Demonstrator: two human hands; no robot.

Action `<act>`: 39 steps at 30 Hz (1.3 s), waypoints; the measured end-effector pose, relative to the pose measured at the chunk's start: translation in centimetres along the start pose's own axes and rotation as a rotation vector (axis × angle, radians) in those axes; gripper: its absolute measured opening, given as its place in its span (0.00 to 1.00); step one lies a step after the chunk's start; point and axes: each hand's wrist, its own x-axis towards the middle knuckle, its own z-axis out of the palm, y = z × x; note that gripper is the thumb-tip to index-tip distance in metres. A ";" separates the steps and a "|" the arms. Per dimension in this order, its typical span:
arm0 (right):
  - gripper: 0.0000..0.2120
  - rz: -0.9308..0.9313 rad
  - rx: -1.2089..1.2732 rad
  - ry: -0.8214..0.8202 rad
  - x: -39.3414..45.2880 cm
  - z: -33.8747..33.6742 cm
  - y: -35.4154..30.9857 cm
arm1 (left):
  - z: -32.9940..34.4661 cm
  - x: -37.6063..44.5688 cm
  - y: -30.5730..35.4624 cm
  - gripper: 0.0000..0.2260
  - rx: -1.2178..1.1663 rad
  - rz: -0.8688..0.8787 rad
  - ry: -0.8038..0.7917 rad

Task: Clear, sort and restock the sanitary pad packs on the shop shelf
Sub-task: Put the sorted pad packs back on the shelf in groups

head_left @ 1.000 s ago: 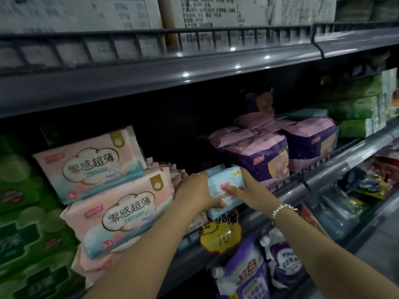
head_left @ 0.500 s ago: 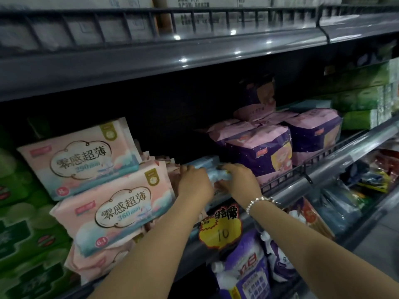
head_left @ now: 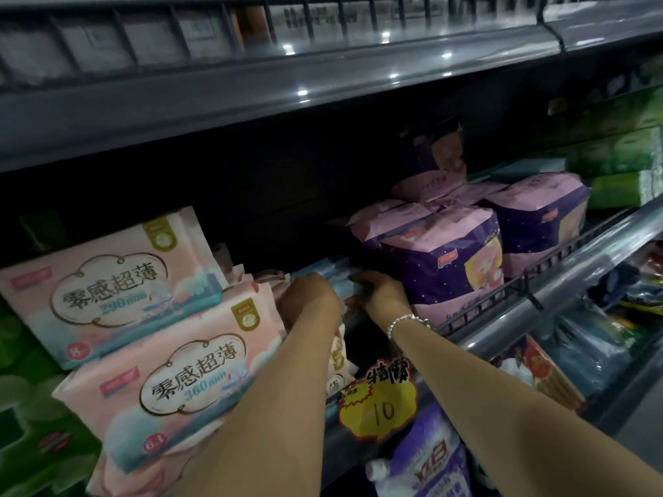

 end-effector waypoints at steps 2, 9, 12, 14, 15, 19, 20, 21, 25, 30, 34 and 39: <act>0.20 0.018 0.062 0.009 0.8 0.6 0.3 | 0.5 0.8 0.1 0.19 0.053 -0.022 0.076; 0.23 0.011 0.023 -0.022 2.3 1.0 0.5 | 1.9 4.2 -0.3 0.23 0.025 -0.064 0.137; 0.25 -0.053 -0.039 -0.133 2.4 0.8 0.3 | 2.6 5.7 -0.6 0.20 -0.063 -0.111 0.209; 0.27 -0.059 0.028 -0.181 2.7 0.7 0.5 | 2.7 6.3 -0.6 0.21 -0.099 -0.119 0.194; 0.27 -0.056 0.061 -0.186 2.8 0.7 0.7 | 2.8 6.6 -0.7 0.23 -0.111 -0.119 0.186; 0.27 -0.052 0.104 -0.199 2.9 0.9 1.3 | 3.1 6.8 -0.9 0.30 -0.109 -0.111 0.157; 0.27 -0.050 0.104 -0.204 2.8 0.9 1.3 | 3.0 6.5 -0.9 0.30 -0.107 -0.107 0.146; 0.27 -0.043 0.098 -0.211 2.8 0.9 1.2 | 2.9 6.4 -0.8 0.30 -0.109 -0.107 0.137; 0.24 -0.013 0.018 -0.242 2.3 0.7 0.1 | 1.8 5.4 0.1 0.26 -0.094 -0.130 0.089; 0.18 0.113 0.377 -0.142 0.1 -0.5 -1.5 | -1.0 3.1 1.1 0.21 -0.124 -0.055 0.032; 0.14 0.136 0.671 -0.188 -4.2 -2.2 -3.1 | -2.9 -0.9 -0.2 0.18 -0.292 0.130 0.059; 0.08 0.022 0.474 -0.118 -11.8 -3.0 -4.8 | -3.0 -9.9 -4.8 0.17 -0.593 0.392 0.300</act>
